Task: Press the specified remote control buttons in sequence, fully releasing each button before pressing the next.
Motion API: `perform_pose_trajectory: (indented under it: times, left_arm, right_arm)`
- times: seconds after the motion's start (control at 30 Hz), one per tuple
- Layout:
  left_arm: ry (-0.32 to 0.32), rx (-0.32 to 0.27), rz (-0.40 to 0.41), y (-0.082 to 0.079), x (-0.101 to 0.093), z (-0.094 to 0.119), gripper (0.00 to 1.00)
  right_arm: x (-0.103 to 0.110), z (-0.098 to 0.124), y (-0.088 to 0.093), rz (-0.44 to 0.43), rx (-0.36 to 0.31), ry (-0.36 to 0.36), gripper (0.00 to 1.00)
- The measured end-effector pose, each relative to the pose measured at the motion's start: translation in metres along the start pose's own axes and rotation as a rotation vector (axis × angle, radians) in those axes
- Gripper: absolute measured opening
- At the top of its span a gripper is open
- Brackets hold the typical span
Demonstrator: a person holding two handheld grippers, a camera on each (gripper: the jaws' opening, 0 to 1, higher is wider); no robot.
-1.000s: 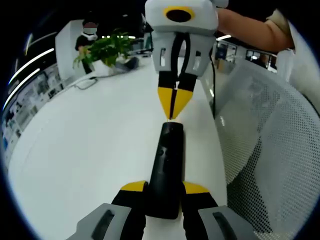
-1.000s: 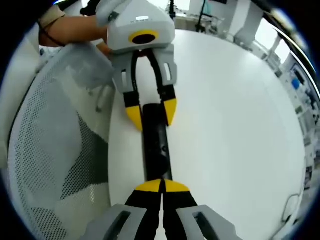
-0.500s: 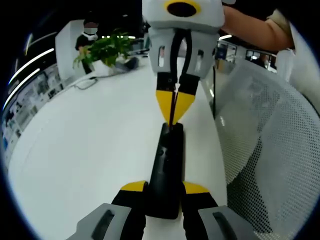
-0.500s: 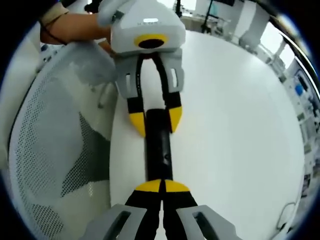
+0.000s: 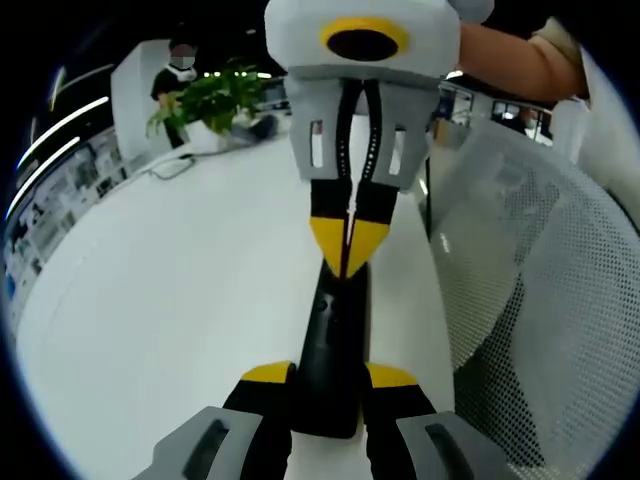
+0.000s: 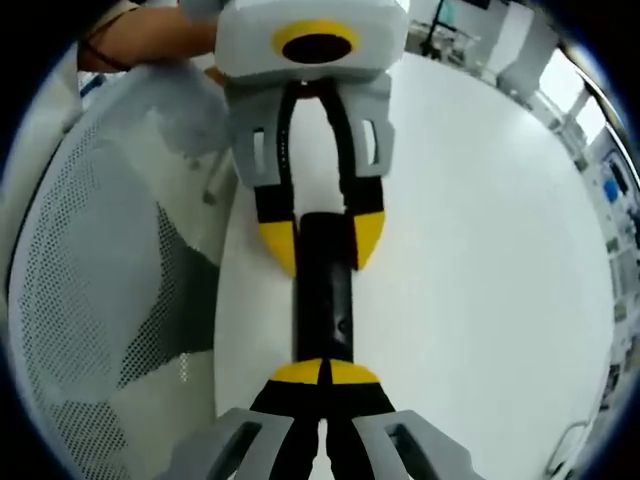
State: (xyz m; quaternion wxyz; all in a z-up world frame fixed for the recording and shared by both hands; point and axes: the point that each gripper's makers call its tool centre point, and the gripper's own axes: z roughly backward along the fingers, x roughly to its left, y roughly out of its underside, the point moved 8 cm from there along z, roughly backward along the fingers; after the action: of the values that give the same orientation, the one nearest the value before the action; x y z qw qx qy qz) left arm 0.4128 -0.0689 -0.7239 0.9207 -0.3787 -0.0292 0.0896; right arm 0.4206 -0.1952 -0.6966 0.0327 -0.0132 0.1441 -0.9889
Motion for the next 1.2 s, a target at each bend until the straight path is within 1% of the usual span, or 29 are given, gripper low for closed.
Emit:
perform_pose_trajectory:
  times: [0.13, 0.27, 0.73, 1.07, 1.2]
  left_arm:
    - [0.000, 0.000, 0.000, 0.0006, 0.0008, -0.0004, 0.26]
    - [-0.001, -0.001, 0.001, 0.0003, 0.0010, -0.0009, 0.26]
    - [-0.001, -0.007, 0.001, -0.0002, -0.0005, -0.0004, 0.26]
    - [-0.001, -0.009, -0.001, 0.0005, -0.0014, -0.0001, 0.26]
    - [-0.001, -0.012, -0.001, 0.0008, -0.0020, 0.0004, 0.26]
  right_arm:
    - [-0.0016, -0.0030, 0.0005, 0.016, 0.026, -0.002, 0.00]
    - [-0.0027, -0.0030, 0.0005, 0.022, 0.033, -0.010, 0.00]
    - [-0.0056, -0.0049, -0.0040, 0.000, 0.085, -0.051, 0.00]
    - [-0.0042, -0.0043, -0.0040, -0.020, 0.081, -0.052, 0.00]
    - [-0.0037, -0.0047, -0.0057, -0.024, 0.093, -0.052, 0.00]
